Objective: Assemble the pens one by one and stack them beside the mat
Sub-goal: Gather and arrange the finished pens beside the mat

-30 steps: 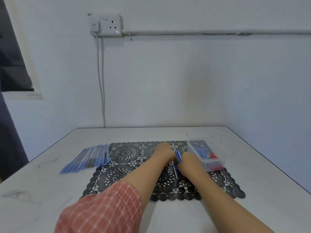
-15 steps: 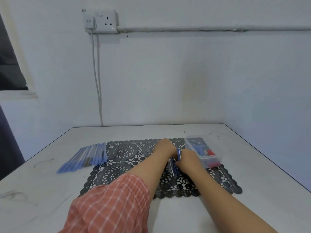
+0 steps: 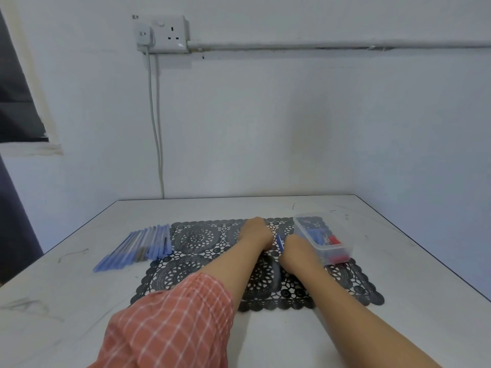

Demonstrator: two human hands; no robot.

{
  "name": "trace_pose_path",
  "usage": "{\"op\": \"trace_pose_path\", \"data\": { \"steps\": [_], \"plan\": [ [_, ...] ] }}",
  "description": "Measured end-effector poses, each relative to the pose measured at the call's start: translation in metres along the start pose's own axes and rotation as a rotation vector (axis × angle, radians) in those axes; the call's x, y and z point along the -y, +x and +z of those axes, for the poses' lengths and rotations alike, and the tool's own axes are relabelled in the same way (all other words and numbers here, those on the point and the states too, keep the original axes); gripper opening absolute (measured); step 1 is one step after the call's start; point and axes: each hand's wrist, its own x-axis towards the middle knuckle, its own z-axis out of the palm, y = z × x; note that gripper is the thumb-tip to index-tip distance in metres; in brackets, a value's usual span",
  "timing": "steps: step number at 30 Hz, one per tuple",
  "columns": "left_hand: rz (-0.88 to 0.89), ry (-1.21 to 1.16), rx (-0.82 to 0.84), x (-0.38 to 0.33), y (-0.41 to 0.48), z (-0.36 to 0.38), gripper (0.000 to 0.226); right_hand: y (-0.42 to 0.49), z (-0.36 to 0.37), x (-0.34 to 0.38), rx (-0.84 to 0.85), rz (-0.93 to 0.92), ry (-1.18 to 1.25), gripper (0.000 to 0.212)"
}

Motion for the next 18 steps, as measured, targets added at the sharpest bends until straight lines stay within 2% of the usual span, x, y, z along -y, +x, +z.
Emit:
{"op": "trace_pose_path", "data": {
  "steps": [4,6,8,10,12,14,16,18],
  "plan": [
    [0.037,0.084,0.042,0.005,-0.005,-0.006,0.005,-0.013,0.001,0.010,-0.037,-0.014,-0.093,0.022],
    [0.088,0.142,0.069,0.007,-0.009,-0.007,0.011,-0.019,0.003,0.014,-0.056,-0.038,-0.152,0.022],
    [0.157,0.171,0.072,0.009,-0.013,-0.008,0.004,-0.022,0.006,0.016,-0.071,-0.065,-0.209,0.024],
    [0.202,0.198,0.074,0.011,-0.018,-0.009,0.017,-0.025,0.008,0.017,-0.073,-0.074,-0.255,0.026],
    [0.228,0.223,0.069,0.011,-0.021,-0.007,0.010,-0.025,0.011,0.017,-0.075,-0.070,-0.267,0.028],
    [0.230,0.284,0.074,0.012,-0.024,-0.003,0.022,-0.025,0.013,0.017,-0.065,-0.060,-0.273,0.031],
    [0.263,0.320,0.056,0.015,-0.024,0.003,0.014,-0.024,0.016,0.017,-0.056,-0.054,-0.273,0.033],
    [0.273,0.318,0.019,0.019,-0.023,0.011,0.021,-0.023,0.016,0.017,-0.065,-0.052,-0.267,0.036]
  ]
}}
